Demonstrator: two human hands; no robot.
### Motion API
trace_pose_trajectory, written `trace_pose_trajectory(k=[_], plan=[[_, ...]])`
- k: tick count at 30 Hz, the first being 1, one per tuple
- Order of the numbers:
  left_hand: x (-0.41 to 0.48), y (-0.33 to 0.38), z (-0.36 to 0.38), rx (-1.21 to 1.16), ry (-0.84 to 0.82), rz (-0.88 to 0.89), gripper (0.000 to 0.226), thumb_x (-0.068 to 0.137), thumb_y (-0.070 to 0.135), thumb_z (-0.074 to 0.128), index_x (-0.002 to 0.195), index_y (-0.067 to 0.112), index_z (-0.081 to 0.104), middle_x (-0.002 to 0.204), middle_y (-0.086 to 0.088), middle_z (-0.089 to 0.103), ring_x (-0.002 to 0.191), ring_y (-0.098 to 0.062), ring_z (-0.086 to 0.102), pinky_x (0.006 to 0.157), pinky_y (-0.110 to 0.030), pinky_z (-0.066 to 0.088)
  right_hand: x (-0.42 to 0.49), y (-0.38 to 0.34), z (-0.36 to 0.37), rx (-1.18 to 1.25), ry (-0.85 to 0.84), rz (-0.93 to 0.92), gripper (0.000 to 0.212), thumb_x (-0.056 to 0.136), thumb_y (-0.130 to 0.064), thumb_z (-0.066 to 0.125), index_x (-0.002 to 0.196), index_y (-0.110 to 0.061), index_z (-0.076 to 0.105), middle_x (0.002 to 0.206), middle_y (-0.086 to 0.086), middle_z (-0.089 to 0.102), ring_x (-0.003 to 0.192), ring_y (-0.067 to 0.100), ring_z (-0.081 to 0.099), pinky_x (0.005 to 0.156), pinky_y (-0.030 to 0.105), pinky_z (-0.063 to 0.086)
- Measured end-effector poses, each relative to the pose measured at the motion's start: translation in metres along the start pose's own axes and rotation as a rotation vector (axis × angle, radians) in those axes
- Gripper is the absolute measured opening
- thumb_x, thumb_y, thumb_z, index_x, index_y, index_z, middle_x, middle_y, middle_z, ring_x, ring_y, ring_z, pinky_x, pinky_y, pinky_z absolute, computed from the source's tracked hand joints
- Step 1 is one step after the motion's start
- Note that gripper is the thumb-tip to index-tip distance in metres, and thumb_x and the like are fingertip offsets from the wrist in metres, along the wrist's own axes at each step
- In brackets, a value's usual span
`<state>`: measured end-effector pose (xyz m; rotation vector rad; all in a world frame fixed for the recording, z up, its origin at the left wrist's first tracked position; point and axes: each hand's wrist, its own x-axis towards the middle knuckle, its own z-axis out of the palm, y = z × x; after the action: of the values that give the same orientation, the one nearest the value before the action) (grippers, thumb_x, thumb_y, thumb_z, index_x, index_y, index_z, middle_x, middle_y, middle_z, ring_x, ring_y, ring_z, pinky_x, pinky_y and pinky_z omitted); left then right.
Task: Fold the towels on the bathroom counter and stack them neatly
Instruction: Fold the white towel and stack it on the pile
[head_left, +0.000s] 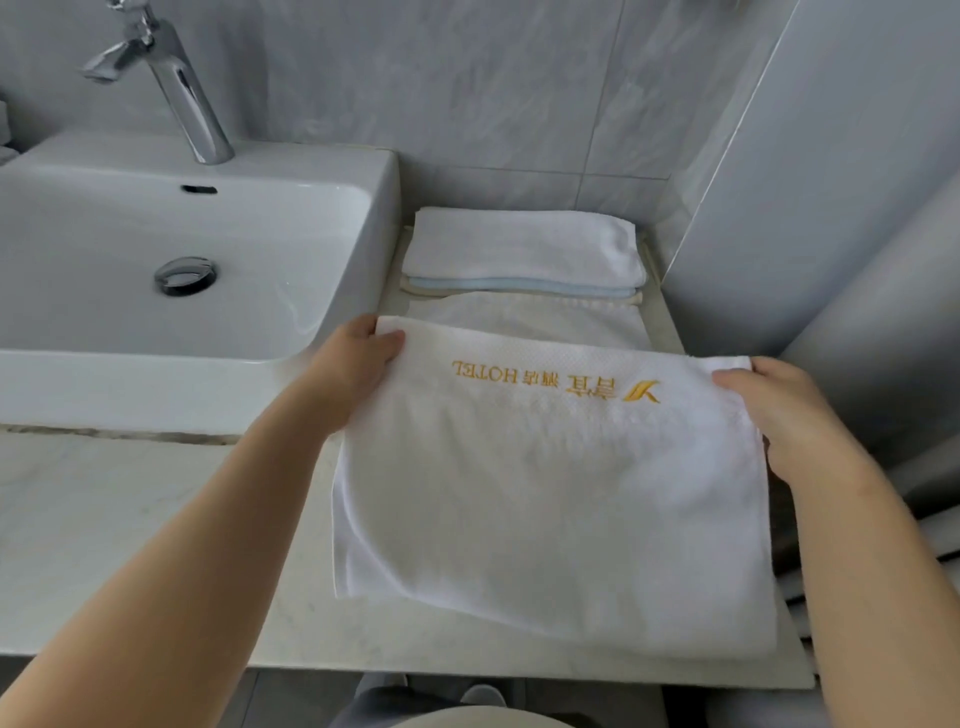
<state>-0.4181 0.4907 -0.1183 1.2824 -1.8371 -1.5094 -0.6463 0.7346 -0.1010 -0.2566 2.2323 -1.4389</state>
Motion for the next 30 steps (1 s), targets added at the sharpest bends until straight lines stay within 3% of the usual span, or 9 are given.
trace_pose_trajectory(k=[3,5,10,13,17,22,26,28,30], plan=[[0.019,0.007,0.0,0.133,0.091,0.061,0.011,0.092,0.025,0.051,0.083,0.02,0.055,0.083,-0.004,0.06,0.077,-0.025,0.057,0.08,-0.039,0.051,0.02,-0.009,0.009,0.016,0.034,-0.077,0.012,0.089,-0.009,0.054,0.097,-0.016,0.061,0.085,0.006,0.062,0.074,0.02,0.058,0.063,0.025,0.043],[0.028,0.014,0.002,0.183,0.123,0.095,0.011,0.093,0.026,0.048,0.092,0.017,0.055,0.093,-0.007,0.059,0.087,-0.028,0.056,0.086,-0.041,0.049,0.034,-0.015,0.014,0.029,0.058,-0.122,0.011,0.09,-0.009,0.054,0.097,-0.015,0.061,0.09,0.01,0.062,0.082,0.023,0.057,0.068,0.028,0.043],[0.058,0.031,0.013,0.334,0.191,0.116,0.018,0.096,0.024,0.042,0.101,0.01,0.051,0.098,-0.007,0.053,0.091,-0.027,0.049,0.075,-0.031,0.038,0.074,-0.029,0.028,0.029,0.095,-0.166,0.018,0.09,-0.009,0.052,0.103,0.0,0.061,0.086,0.011,0.055,0.082,0.021,0.05,0.072,0.032,0.038],[0.086,0.034,0.023,0.384,0.226,0.062,0.028,0.097,0.024,0.039,0.115,0.005,0.05,0.11,-0.013,0.054,0.1,-0.03,0.05,0.074,-0.029,0.034,0.1,-0.035,0.037,0.004,0.092,-0.168,0.017,0.091,-0.012,0.05,0.102,-0.005,0.061,0.088,0.01,0.056,0.082,0.021,0.051,0.072,0.031,0.04],[0.122,0.025,0.041,0.369,0.236,-0.039,0.035,0.098,0.021,0.04,0.126,0.001,0.046,0.125,-0.021,0.053,0.112,-0.036,0.051,0.078,-0.031,0.039,0.137,-0.033,0.056,-0.001,0.083,-0.162,0.02,0.091,-0.01,0.049,0.102,0.004,0.057,0.087,0.012,0.052,0.078,0.021,0.047,0.06,0.026,0.036],[0.153,-0.001,0.057,0.473,0.225,-0.119,0.032,0.096,0.017,0.042,0.122,0.0,0.05,0.122,-0.023,0.055,0.112,-0.036,0.053,0.089,-0.036,0.043,0.17,-0.022,0.081,-0.065,0.067,-0.115,0.008,0.092,-0.009,0.047,0.084,-0.006,0.049,0.069,0.006,0.042,0.056,0.016,0.035,0.05,0.026,0.028],[0.167,-0.017,0.063,0.574,0.208,-0.128,0.042,0.09,0.017,0.045,0.131,0.007,0.048,0.121,-0.024,0.056,0.111,-0.039,0.053,0.094,-0.039,0.046,0.189,-0.007,0.094,-0.126,0.096,-0.096,0.006,0.087,-0.008,0.048,0.083,-0.006,0.051,0.078,0.012,0.046,0.069,0.02,0.041,0.054,0.027,0.029],[0.17,-0.019,0.064,0.562,0.209,-0.16,0.041,0.086,0.019,0.048,0.125,0.008,0.052,0.118,-0.023,0.058,0.108,-0.038,0.055,0.092,-0.038,0.048,0.195,-0.001,0.097,-0.123,0.091,-0.067,0.007,0.087,-0.008,0.049,0.086,-0.004,0.055,0.079,0.012,0.049,0.071,0.02,0.043,0.054,0.027,0.031],[0.17,-0.016,0.064,0.531,0.194,-0.18,0.035,0.084,0.021,0.054,0.115,0.005,0.058,0.11,-0.018,0.062,0.101,-0.035,0.06,0.08,-0.031,0.05,0.199,0.003,0.099,-0.081,0.076,-0.032,0.012,0.087,-0.008,0.053,0.092,0.0,0.06,0.076,0.01,0.049,0.062,0.02,0.041,0.052,0.026,0.031]])
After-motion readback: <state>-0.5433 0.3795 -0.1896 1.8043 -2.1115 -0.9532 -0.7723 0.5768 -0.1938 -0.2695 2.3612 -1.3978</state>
